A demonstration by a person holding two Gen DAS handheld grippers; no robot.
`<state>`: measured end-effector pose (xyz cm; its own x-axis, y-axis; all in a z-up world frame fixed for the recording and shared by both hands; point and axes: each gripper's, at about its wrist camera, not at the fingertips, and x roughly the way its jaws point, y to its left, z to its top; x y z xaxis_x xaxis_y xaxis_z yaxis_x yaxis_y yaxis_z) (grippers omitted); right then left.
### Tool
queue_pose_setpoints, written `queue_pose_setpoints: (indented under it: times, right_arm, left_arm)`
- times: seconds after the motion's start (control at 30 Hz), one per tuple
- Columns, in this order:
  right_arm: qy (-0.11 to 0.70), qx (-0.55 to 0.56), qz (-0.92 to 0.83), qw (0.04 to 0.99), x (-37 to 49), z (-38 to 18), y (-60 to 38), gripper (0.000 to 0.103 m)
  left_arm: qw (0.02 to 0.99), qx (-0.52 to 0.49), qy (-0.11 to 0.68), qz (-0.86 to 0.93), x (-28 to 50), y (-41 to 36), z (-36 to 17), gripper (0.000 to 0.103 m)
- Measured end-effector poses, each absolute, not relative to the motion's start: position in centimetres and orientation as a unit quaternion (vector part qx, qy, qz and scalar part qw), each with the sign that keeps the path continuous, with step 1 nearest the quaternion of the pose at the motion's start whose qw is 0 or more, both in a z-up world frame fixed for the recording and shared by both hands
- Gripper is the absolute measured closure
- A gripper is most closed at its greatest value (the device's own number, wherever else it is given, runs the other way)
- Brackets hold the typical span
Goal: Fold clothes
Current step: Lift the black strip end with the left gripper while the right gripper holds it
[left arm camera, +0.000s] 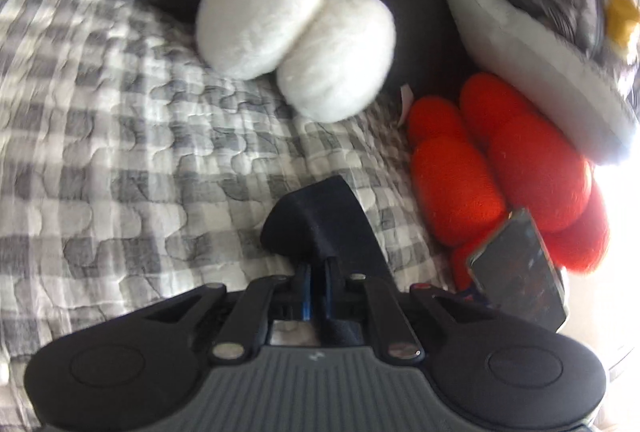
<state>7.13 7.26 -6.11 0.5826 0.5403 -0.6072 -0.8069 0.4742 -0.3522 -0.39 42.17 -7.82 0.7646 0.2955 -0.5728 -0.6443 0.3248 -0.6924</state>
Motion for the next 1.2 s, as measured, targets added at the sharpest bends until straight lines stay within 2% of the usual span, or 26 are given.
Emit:
queue_pose_setpoints:
  times: [0.2, 0.3, 0.33, 0.37, 0.43, 0.5, 0.53, 0.57, 0.63, 0.7, 0.73, 0.77, 0.8, 0.83, 0.87, 1.2]
  right_arm:
    - [0.223, -0.293, 0.403, 0.838, 7.7, -6.0, 7.1, 0.098]
    - [0.222, -0.296, 0.400, 0.839, 7.5, -6.1, 7.3, 0.098]
    - [0.221, -0.298, 0.399, 0.839, 7.5, -6.2, 7.3, 0.097]
    - [0.221, -0.297, 0.398, 0.839, 7.5, -6.2, 7.3, 0.097]
    - [0.223, -0.293, 0.398, 0.840, 7.6, -6.1, 7.3, 0.097]
    - [0.225, -0.290, 0.398, 0.841, 7.7, -6.1, 7.2, 0.095]
    - [0.226, -0.289, 0.397, 0.841, 7.7, -6.1, 7.2, 0.095]
    - [0.226, -0.288, 0.397, 0.841, 7.7, -6.1, 7.2, 0.094]
    - [0.226, -0.289, 0.397, 0.841, 7.7, -6.2, 7.2, 0.093]
    - [0.227, -0.287, 0.397, 0.842, 7.7, -6.2, 7.2, 0.093]
    - [0.227, -0.286, 0.397, 0.842, 7.7, -6.2, 7.2, 0.092]
    - [0.228, -0.284, 0.397, 0.842, 7.8, -6.2, 7.2, 0.092]
    - [0.228, -0.283, 0.397, 0.843, 7.8, -6.2, 7.2, 0.092]
    - [0.229, -0.281, 0.397, 0.843, 7.8, -6.2, 7.2, 0.092]
    - [0.233, -0.267, 0.399, 0.846, 8.0, -5.9, 6.9, 0.092]
    - [0.268, -0.129, 0.410, 0.862, 9.7, -3.1, 3.7, 0.092]
  left_arm:
    - [0.779, -0.521, 0.122, 0.327, -2.4, 43.0, -7.5, 0.097]
    - [0.771, -0.534, 0.120, 0.326, -2.9, 43.5, -7.8, 0.096]
    - [0.768, -0.539, 0.124, 0.323, -2.9, 43.7, -8.0, 0.089]
    - [0.767, -0.542, 0.130, 0.319, -2.8, 43.8, -8.2, 0.076]
    - [0.769, -0.539, 0.139, 0.315, -2.4, 43.8, -8.3, 0.059]
    - [0.783, -0.523, 0.149, 0.303, -1.7, 43.5, -8.1, 0.049]
    - [0.791, -0.513, 0.154, 0.297, -1.3, 43.4, -8.1, 0.039]
    - [0.800, -0.498, 0.159, 0.294, -0.9, 43.1, -7.9, 0.033]
    - [0.813, -0.469, 0.172, 0.298, 0.0, 42.3, -7.5, 0.030]
    - [0.821, -0.455, 0.176, 0.297, 0.5, 41.9, -7.3, 0.032]
    - [0.823, -0.453, 0.175, 0.295, 0.6, 41.9, -7.4, 0.043]
    - [0.822, -0.455, 0.176, 0.294, 0.7, 41.9, -7.6, 0.060]
    - [0.819, -0.462, 0.176, 0.291, 0.7, 42.0, -7.8, 0.070]
    - [0.816, -0.471, 0.176, 0.285, 0.7, 42.1, -8.1, 0.090]
    - [0.812, -0.481, 0.176, 0.280, 0.7, 42.2, -8.3, 0.094]
    - [0.838, -0.475, 0.084, 0.254, -0.7, 40.8, -3.7, 0.097]
